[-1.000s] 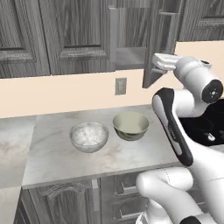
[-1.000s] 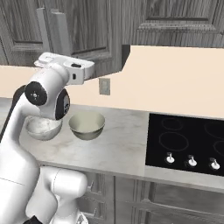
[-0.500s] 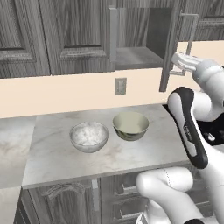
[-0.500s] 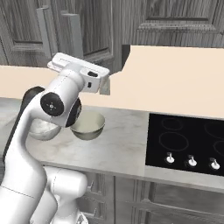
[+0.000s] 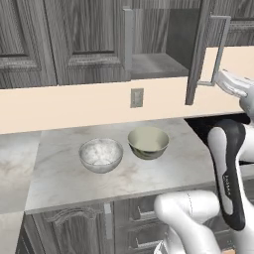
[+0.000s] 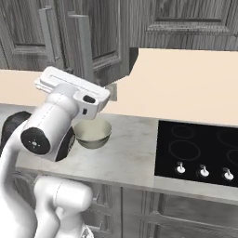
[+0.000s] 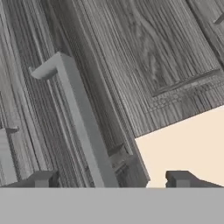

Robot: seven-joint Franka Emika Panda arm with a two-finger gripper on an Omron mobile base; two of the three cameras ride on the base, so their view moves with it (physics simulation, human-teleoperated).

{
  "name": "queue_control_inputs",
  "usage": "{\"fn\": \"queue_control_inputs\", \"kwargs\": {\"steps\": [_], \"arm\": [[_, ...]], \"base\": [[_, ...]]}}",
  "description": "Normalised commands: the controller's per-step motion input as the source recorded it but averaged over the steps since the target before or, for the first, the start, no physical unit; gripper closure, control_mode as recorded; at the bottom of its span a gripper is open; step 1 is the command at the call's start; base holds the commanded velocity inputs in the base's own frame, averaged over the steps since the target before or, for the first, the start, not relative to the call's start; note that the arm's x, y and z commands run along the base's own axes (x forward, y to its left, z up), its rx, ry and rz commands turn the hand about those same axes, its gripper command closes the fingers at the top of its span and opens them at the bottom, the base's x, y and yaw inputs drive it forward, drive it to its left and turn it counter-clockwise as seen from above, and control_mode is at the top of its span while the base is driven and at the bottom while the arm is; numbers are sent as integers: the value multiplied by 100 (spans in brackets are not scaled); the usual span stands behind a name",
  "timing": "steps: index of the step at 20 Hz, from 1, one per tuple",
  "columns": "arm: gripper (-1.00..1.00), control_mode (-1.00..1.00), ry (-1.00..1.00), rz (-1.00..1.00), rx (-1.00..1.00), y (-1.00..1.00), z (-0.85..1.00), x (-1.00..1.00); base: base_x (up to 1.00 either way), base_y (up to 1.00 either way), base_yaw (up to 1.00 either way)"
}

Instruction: Open the cabinet. Pick the bowls from the counter and place them in the cabinet. Then close the cabinet.

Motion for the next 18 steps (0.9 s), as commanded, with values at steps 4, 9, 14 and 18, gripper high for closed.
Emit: {"fn": "queue_control_inputs", "kwargs": {"steps": [4, 9, 14, 18], "arm": [[-100, -100, -6, -2, 0, 53, 9, -76], [-100, -100, 0, -3, 0, 91, 0, -12], [-100, -100, -1, -6, 0, 82, 0, 0], [-100, -100, -2, -13, 1, 21, 0, 0]], "base": [[0, 0, 0], [0, 0, 0], [0, 0, 0], [0, 0, 0]]}}
